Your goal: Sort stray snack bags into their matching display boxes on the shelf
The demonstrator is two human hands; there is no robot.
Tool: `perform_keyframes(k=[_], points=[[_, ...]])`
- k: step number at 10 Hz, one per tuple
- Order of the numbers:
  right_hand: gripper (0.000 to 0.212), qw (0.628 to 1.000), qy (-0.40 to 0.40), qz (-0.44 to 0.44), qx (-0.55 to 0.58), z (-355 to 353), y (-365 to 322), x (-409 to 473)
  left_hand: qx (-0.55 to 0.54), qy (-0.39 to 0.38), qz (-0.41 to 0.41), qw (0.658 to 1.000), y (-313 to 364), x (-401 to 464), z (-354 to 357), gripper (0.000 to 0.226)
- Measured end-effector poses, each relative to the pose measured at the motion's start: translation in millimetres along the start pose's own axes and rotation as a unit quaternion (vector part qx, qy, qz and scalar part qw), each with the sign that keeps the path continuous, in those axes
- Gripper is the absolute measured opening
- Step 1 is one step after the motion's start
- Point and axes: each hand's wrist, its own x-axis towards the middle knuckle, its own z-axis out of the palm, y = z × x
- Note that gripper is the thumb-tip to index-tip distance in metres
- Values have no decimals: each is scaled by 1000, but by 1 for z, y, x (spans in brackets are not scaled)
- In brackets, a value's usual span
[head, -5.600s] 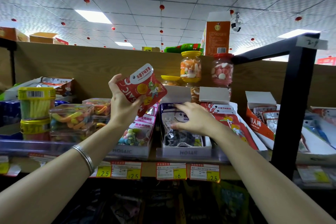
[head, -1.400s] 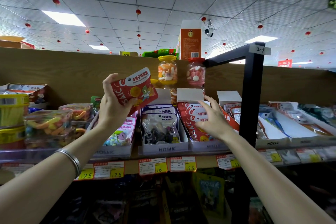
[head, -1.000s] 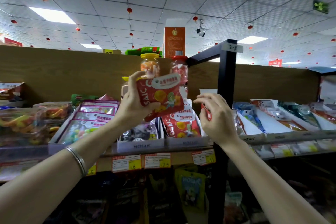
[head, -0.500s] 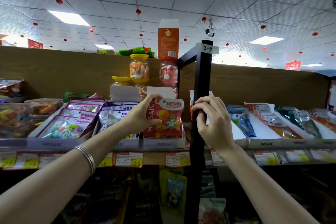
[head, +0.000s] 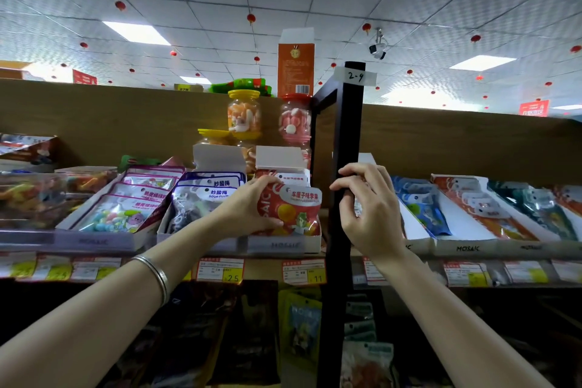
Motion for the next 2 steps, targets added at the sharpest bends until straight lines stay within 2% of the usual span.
perform_keyframes(k=[1, 2], points=[[25, 1000, 10, -18, -18, 3, -1, -1, 148, 40, 14, 988, -1, -4, 0, 90], [30, 999, 0, -31, -43, 4, 1, -2, 178, 83, 18, 980, -4, -4, 3, 101]])
